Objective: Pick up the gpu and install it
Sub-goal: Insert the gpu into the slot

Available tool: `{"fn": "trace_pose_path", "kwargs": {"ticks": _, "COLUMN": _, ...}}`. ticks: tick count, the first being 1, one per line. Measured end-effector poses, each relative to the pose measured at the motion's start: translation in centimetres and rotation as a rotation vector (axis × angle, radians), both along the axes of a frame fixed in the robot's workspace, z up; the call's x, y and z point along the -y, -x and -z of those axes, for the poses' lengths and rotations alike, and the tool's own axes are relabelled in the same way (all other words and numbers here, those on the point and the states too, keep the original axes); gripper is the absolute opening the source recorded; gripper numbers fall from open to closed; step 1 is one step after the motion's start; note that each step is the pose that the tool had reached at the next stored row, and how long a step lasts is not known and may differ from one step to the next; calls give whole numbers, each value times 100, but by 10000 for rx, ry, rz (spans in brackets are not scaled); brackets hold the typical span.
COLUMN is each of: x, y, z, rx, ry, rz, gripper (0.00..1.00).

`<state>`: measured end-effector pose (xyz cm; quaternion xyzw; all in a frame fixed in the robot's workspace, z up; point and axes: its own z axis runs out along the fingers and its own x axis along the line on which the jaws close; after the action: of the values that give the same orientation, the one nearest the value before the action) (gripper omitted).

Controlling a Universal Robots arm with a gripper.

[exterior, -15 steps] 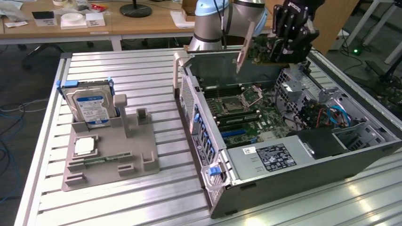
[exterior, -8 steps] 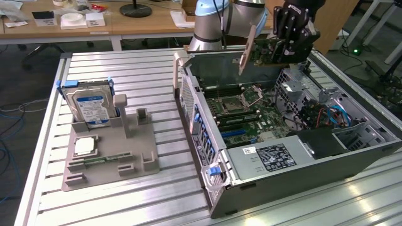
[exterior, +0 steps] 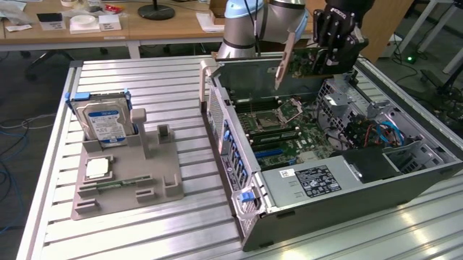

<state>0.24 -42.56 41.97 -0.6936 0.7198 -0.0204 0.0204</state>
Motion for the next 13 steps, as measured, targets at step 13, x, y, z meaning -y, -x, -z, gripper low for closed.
{"fn": "trace_pose_path", "kwargs": {"ticks": 13, "x": -3, "y": 21, "z": 133, "rx": 14, "ry": 0, "rz": 7, "gripper": 28}}
